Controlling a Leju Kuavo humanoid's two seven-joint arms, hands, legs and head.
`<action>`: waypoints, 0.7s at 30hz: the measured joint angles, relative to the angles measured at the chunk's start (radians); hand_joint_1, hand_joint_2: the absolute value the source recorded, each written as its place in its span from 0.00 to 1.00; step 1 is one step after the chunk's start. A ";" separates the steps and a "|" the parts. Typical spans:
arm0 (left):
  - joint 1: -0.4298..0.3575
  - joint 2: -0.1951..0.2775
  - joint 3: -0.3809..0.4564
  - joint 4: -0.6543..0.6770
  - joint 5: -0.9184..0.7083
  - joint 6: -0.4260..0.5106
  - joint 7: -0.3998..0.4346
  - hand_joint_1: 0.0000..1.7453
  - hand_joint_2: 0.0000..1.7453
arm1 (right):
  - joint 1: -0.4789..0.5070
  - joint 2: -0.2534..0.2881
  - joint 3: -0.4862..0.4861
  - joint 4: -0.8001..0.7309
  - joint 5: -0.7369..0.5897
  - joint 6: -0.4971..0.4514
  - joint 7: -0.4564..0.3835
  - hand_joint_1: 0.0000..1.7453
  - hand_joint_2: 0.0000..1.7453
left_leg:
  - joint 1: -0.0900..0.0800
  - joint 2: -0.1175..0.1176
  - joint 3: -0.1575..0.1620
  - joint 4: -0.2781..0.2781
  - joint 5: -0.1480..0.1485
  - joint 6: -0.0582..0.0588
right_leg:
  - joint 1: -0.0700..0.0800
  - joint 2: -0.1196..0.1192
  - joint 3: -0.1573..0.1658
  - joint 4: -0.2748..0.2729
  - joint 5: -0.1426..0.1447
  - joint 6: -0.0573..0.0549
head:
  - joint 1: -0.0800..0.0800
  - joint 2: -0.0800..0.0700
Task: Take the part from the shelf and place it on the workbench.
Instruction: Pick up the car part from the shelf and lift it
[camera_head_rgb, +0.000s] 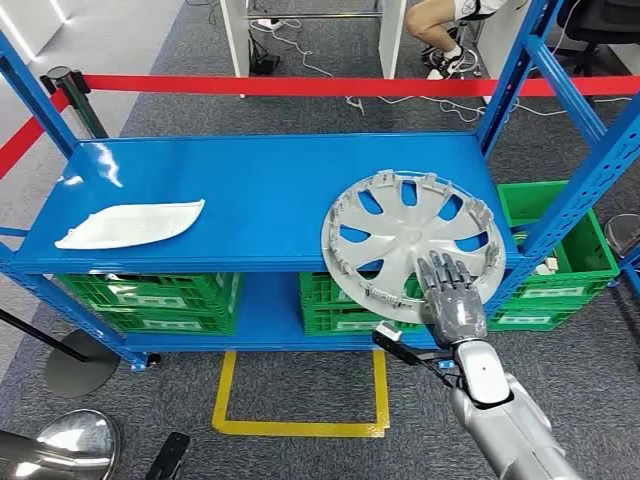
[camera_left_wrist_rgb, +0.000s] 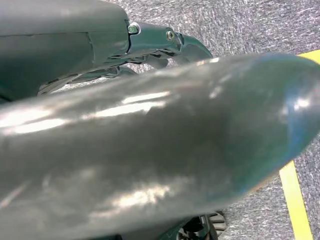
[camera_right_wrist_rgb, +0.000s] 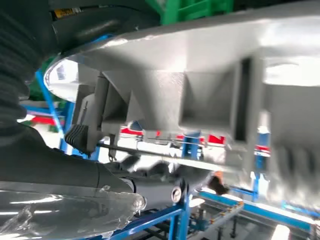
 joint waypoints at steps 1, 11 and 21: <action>0.000 0.000 0.000 0.000 0.000 0.000 0.000 0.00 0.00 | 0.002 0.000 0.001 -0.002 -0.007 -0.008 -0.011 1.00 1.00 | 0.000 0.000 0.000 0.000 0.000 0.000 | 0.000 0.000 0.000 0.000 0.000 0.000 | 0.000 0.000; -0.002 0.000 0.000 0.000 -0.001 -0.001 -0.004 0.00 0.00 | 0.045 0.000 0.006 -0.084 -0.055 -0.041 -0.110 1.00 1.00 | 0.000 0.000 -0.002 0.000 0.000 0.000 | 0.000 0.000 -0.002 0.000 0.000 0.000 | 0.000 0.000; -0.003 0.000 0.000 0.000 -0.002 -0.008 -0.012 0.00 0.00 | 0.121 0.002 -0.005 -0.227 -0.116 -0.046 -0.282 1.00 1.00 | 0.000 0.000 -0.004 0.000 0.000 0.000 | 0.000 0.000 -0.004 0.000 0.000 0.000 | 0.000 0.000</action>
